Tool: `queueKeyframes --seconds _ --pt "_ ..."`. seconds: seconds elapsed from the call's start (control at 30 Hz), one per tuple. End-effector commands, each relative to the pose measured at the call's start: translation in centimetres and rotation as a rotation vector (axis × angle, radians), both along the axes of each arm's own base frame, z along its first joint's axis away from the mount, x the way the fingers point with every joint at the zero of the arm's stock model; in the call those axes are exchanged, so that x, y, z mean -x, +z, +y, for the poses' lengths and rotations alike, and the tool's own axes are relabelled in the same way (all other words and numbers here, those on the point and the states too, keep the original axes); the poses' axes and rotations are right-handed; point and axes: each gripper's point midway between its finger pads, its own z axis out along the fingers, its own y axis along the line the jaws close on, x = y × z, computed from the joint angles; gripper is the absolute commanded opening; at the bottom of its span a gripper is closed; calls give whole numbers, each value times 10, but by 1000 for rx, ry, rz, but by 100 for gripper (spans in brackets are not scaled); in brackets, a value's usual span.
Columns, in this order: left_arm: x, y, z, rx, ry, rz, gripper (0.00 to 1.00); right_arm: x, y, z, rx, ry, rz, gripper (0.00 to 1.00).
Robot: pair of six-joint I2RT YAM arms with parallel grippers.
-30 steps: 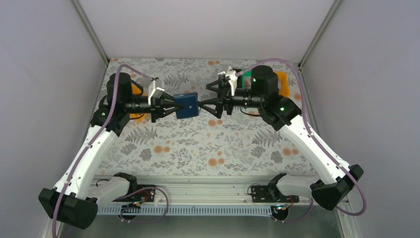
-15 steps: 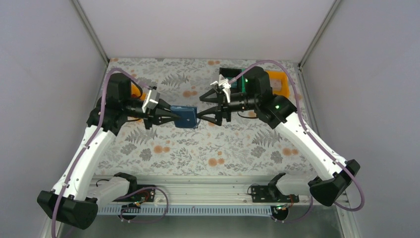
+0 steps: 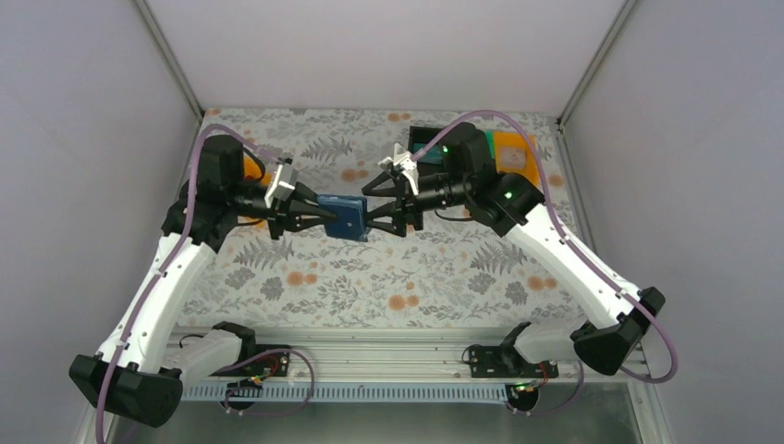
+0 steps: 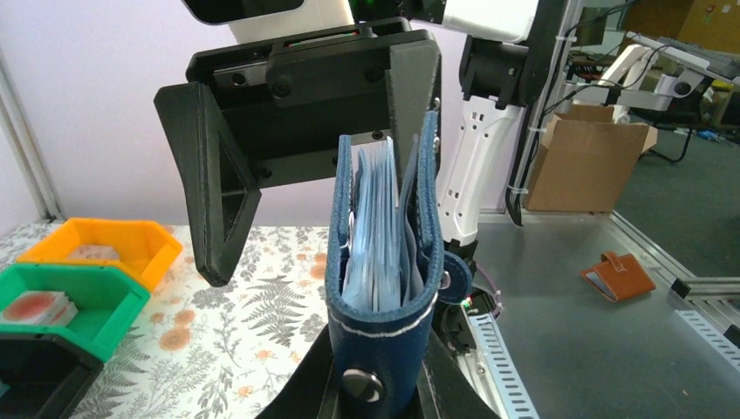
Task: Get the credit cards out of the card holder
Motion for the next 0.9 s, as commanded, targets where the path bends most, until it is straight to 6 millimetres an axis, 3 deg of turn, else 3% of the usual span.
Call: queueKeyframes --seconds 0.0,0.07,0.1,0.23,0.27,0.43,0.57,0.67,0.77,0.83,0.87 --pt "-9 2 -5 2 28 -21 2 19 2 25 -16 117 -11 75" --pt "-11 2 -5 2 35 -16 2 21 0 28 -15 128 0 71" --pt "-12 1 -5 3 36 -15 2 22 0 30 -20 129 2 62" --pt "-14 -1 -5 -1 47 -8 2 12 3 32 -24 69 -5 9" --pt "-15 -1 -5 -3 53 -4 2 8 4 31 -24 42 -12 5" --pt "-20 -6 -5 -12 92 16 2 -4 5 27 -20 -50 4 4" --pt "-16 -8 -5 -7 77 17 2 -1 1 28 -26 -39 35 4" --pt "6 -3 -4 21 -30 -47 2 11 2 33 -56 44 55 27" --pt "11 -6 -3 17 -50 -54 2 21 6 41 -79 134 65 44" --pt "10 -6 -4 18 -50 -46 2 28 12 47 -91 172 48 50" --pt "10 -5 -4 20 -48 -43 2 28 12 51 -89 173 40 46"
